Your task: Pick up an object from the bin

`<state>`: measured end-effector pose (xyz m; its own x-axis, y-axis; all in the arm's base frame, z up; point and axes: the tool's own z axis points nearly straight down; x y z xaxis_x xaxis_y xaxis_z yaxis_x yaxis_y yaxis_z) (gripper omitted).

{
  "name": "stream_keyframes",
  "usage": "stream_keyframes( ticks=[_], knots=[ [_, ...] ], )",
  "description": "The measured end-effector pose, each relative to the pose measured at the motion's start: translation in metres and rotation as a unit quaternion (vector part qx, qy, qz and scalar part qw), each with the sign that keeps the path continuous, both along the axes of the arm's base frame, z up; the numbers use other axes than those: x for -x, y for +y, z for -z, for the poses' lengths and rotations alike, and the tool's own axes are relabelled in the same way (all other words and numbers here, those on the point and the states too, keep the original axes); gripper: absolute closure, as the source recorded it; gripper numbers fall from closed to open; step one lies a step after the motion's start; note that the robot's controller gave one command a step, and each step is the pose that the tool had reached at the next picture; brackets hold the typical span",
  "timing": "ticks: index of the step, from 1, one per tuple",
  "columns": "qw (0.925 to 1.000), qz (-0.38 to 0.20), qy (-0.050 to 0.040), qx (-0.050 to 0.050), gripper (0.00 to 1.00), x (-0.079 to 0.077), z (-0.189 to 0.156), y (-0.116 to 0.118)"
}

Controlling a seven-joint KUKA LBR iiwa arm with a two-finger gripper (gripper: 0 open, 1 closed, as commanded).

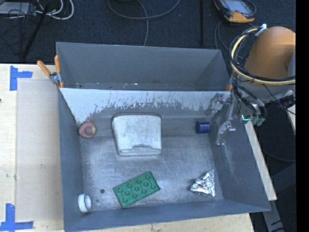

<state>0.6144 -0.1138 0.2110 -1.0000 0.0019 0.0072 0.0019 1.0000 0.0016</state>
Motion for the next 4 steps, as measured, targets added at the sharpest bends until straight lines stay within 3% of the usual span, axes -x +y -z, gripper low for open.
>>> stream_keyframes(
  ticks=[1, 2, 3, 4],
  knots=[
    [0.9778, -0.209, -0.0050, -0.001, 0.00, 0.084, 0.140, -0.022],
    [0.9579, -0.287, -0.0049, 0.000, 0.00, 0.141, 0.111, -0.006],
    [0.9285, -0.371, -0.0037, -0.001, 0.00, 0.130, 0.112, -0.003],
    [0.9182, -0.396, -0.0066, 0.000, 0.00, 0.128, 0.140, 0.000]
  ],
)
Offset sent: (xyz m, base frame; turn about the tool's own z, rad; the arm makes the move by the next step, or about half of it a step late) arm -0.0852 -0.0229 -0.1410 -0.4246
